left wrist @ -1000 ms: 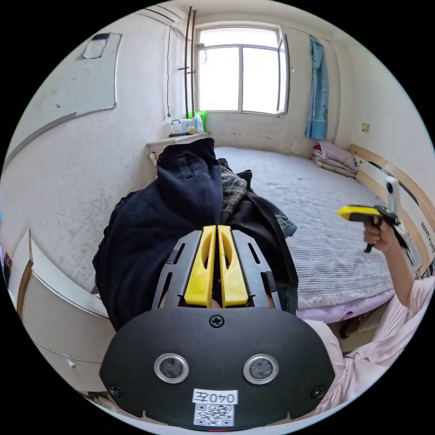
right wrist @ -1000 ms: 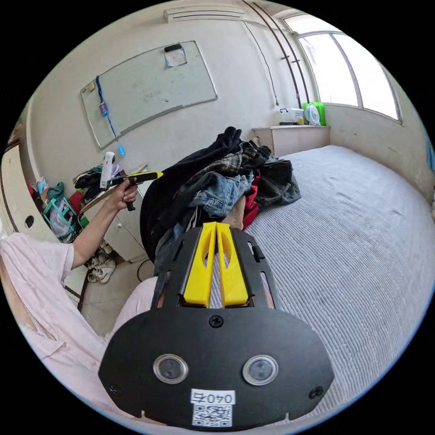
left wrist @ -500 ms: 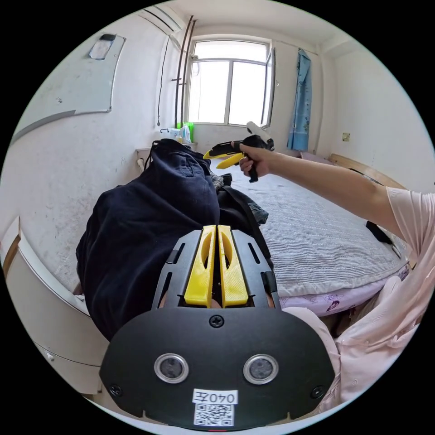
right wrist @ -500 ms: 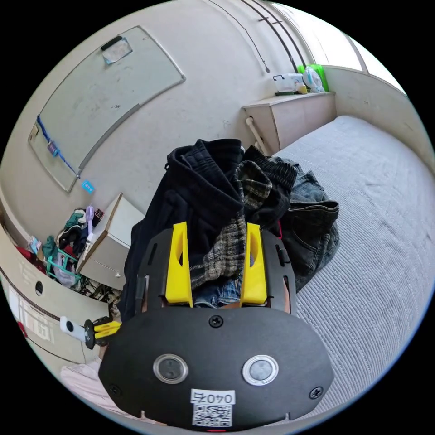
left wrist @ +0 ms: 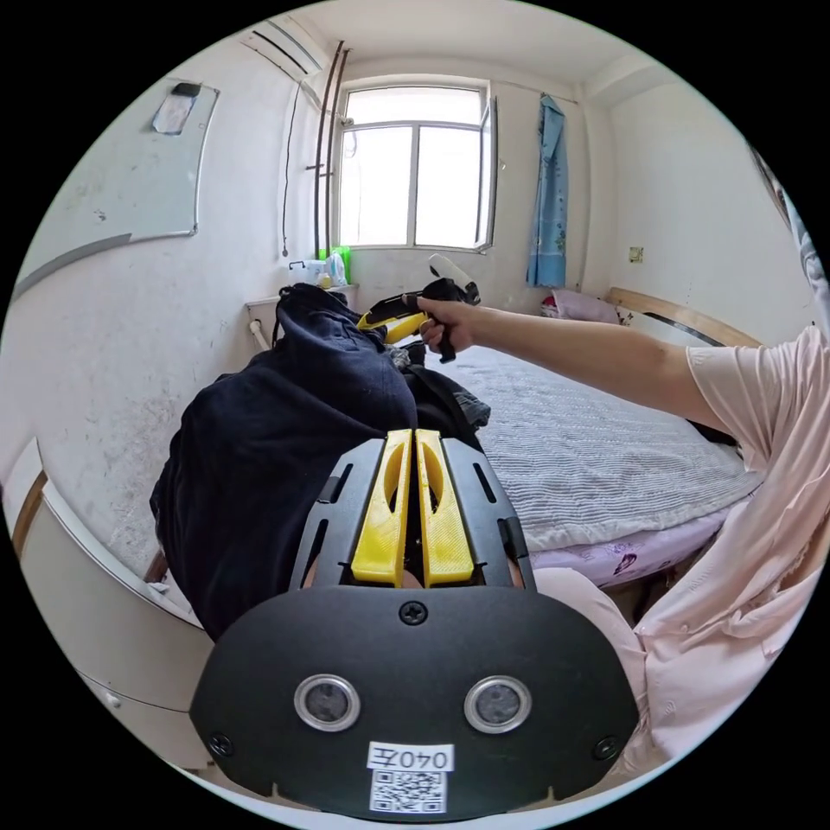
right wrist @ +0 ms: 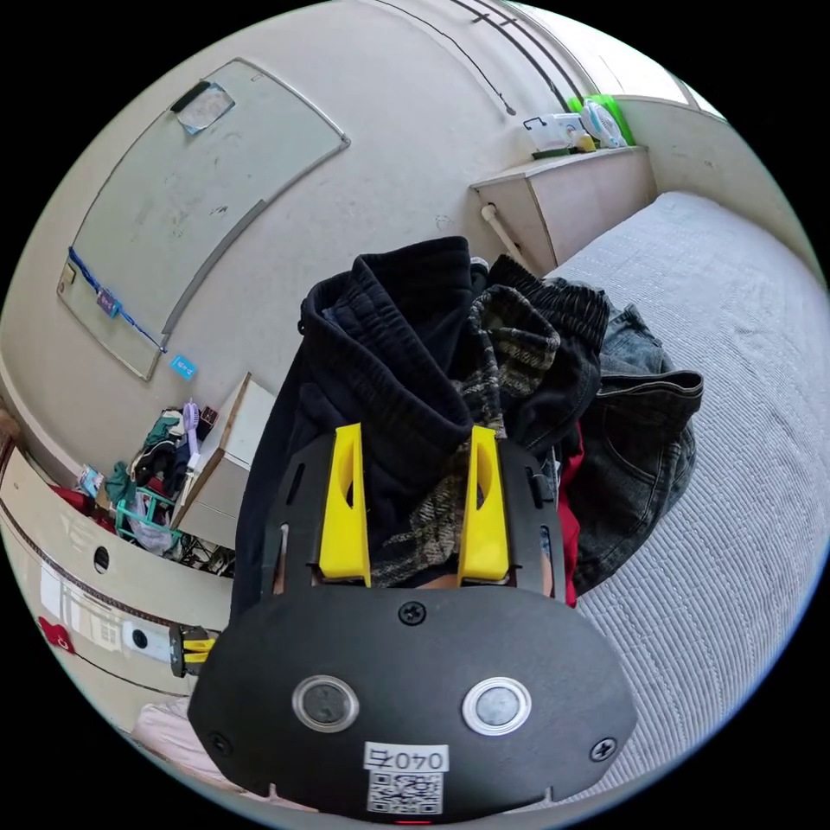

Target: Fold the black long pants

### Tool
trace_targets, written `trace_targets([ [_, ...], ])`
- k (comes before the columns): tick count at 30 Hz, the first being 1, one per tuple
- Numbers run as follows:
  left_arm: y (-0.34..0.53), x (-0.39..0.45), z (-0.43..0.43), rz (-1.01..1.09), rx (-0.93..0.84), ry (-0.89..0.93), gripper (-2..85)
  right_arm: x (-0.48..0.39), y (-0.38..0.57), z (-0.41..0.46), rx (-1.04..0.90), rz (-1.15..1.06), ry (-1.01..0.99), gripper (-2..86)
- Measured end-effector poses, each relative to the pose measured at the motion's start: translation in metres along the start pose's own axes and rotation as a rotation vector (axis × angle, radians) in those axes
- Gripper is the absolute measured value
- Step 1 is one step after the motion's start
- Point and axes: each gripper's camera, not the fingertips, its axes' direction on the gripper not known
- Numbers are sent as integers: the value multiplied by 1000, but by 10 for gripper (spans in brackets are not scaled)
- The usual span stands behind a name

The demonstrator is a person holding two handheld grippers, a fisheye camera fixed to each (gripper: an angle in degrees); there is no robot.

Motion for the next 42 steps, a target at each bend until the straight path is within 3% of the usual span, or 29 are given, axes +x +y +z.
trace_targets([
  [5, -9, -17, 12, -32, -20, 31, -8, 35, 19, -18, 37, 99, -225, 44],
  [9, -32, -17, 16, -23, -14, 47, -8, 45, 38, -64, 104, 77, -141, 35],
  [17, -113, 35, 68, 67, -51, 504, -8, 115, 110, -228, 251, 156, -63, 20],
  [19, -141, 67, 83, 97, -39, 708, -8, 133, 139, -259, 264, 166, -37, 16],
  [21, -160, 100, 99, 131, -76, 792, -8, 162, 183, -302, 323, 225, -10, 11],
  [27, -192, 192, 154, 140, -237, 925, -8, 250, 315, -408, 456, 413, 63, 2],
  [31, -240, 215, 178, 5, -192, 1101, -8, 300, 404, -475, 574, 533, 97, 0],
  [35, -306, 265, 174, 36, -97, 1094, -9, 329, 496, -563, 711, 618, 188, -2],
  [38, -347, 337, 168, 116, -69, 1146, -9, 341, 566, -630, 834, 651, 254, -1],
  [42, -340, 469, 185, 245, -214, 1329, -9, 352, 683, -716, 966, 689, 390, 4],
])
